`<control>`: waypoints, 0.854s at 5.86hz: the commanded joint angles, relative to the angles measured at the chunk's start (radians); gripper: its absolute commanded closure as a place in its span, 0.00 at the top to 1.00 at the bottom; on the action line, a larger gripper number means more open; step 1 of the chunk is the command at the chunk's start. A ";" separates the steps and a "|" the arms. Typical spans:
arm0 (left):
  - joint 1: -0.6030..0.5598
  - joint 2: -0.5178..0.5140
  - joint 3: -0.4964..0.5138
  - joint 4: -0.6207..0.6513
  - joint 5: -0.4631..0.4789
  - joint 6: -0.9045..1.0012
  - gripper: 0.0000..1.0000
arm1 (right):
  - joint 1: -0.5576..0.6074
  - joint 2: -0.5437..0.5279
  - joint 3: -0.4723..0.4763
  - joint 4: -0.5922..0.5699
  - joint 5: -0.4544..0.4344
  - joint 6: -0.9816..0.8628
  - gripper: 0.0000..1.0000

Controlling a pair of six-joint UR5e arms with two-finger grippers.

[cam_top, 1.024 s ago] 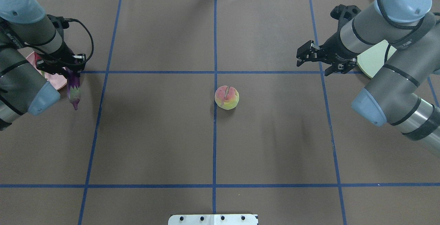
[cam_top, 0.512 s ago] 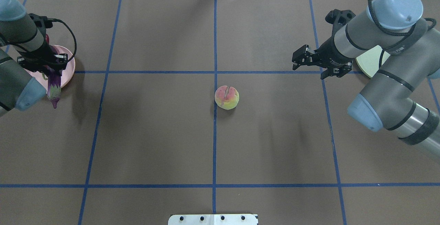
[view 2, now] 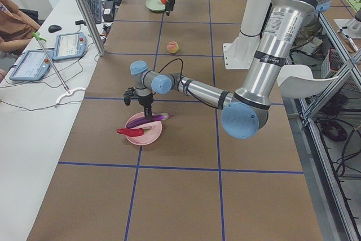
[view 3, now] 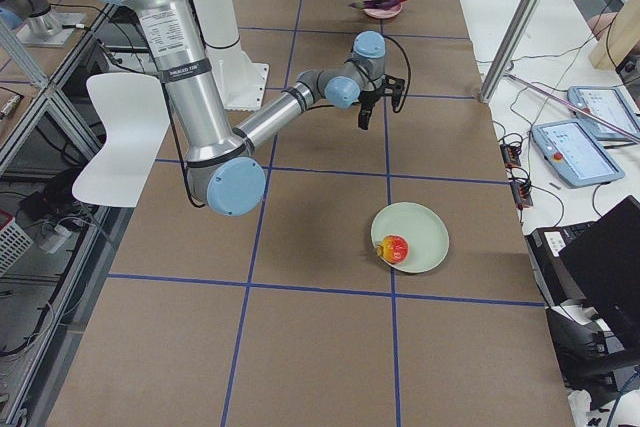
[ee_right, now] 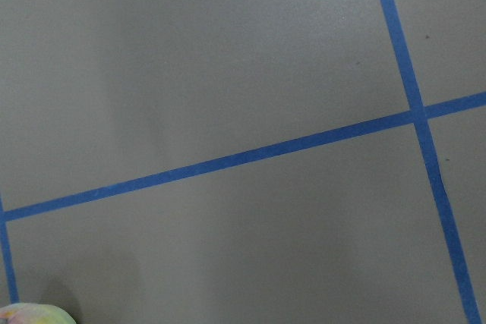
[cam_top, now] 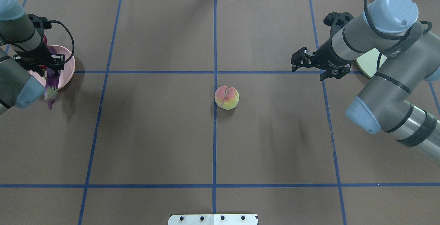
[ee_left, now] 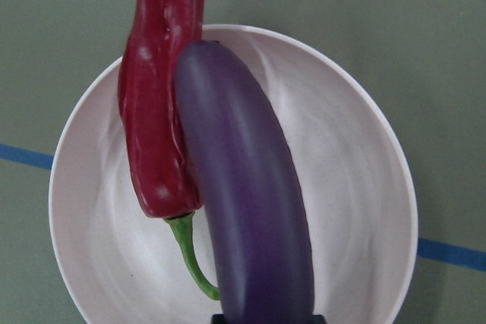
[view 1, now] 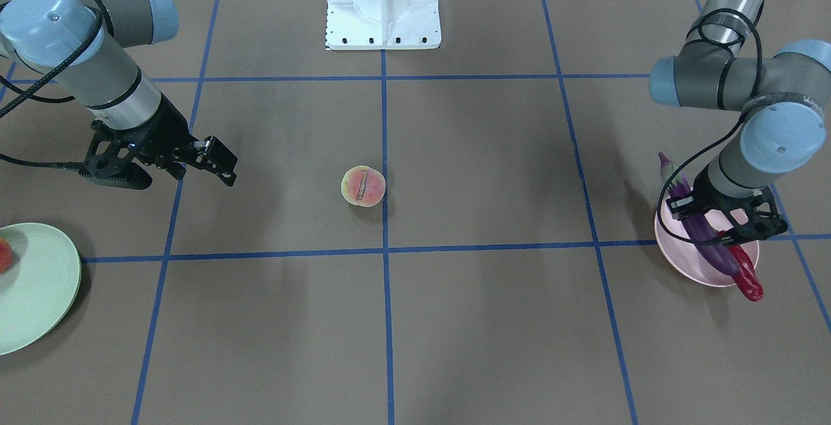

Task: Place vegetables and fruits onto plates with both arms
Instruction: 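Lower the eggplant onto the pink plate with the left gripper and release, then move the right gripper to the peach and grasp it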

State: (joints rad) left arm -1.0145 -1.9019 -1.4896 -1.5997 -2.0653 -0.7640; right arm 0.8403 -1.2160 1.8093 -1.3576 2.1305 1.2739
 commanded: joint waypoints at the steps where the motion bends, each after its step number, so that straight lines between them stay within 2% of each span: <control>1: -0.012 -0.008 0.002 -0.003 0.005 0.020 1.00 | -0.073 0.025 0.005 0.000 -0.045 0.104 1.00; 2: -0.012 -0.009 -0.006 -0.003 0.005 0.019 1.00 | -0.158 0.074 0.001 0.000 -0.122 0.245 1.00; 4: -0.012 -0.017 -0.006 -0.003 0.005 0.005 1.00 | -0.239 0.131 -0.008 0.002 -0.170 0.425 1.00; 5: -0.012 -0.017 -0.008 -0.005 0.005 0.003 1.00 | -0.295 0.150 -0.021 0.030 -0.267 0.471 1.00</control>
State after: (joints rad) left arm -1.0262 -1.9182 -1.4961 -1.6035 -2.0601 -0.7578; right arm 0.5949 -1.0876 1.7991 -1.3466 1.9370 1.6836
